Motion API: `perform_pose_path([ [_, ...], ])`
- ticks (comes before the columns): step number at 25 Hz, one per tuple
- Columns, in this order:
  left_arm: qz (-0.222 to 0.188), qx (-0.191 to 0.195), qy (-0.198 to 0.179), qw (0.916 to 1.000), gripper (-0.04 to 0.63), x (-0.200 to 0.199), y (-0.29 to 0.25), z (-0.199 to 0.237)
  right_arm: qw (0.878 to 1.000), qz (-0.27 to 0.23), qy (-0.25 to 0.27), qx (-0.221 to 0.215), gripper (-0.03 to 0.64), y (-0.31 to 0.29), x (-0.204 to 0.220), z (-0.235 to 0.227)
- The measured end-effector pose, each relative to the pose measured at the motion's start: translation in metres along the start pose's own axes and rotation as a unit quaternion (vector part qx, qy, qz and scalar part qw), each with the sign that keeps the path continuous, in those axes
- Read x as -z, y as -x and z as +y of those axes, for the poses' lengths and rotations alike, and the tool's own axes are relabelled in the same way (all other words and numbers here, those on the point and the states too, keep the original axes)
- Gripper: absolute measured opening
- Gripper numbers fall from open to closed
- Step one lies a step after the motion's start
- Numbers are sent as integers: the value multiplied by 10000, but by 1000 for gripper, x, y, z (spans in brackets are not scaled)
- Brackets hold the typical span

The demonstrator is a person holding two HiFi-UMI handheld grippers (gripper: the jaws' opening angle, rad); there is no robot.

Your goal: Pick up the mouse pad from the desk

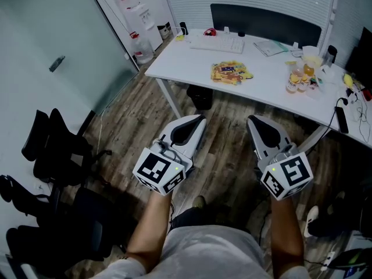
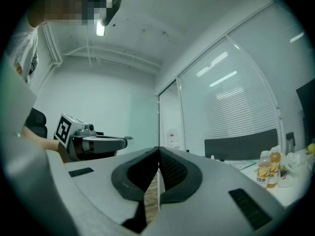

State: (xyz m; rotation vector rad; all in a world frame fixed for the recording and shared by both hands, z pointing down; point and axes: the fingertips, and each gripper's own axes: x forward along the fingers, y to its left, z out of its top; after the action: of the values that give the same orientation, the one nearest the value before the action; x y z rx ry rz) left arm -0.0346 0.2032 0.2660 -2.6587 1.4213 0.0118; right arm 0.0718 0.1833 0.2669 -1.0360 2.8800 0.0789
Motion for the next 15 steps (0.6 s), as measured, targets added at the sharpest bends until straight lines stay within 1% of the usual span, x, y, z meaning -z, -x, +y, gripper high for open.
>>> perform_pose_path([
  [8,-65,-6,-19,10000,15,0,-12,6,10000,42,44,14,12,-5,4,-10],
  [15,-152,63,-15,9999,15,4,-36,26,9998,79,150,74,12,-22,7,-29],
])
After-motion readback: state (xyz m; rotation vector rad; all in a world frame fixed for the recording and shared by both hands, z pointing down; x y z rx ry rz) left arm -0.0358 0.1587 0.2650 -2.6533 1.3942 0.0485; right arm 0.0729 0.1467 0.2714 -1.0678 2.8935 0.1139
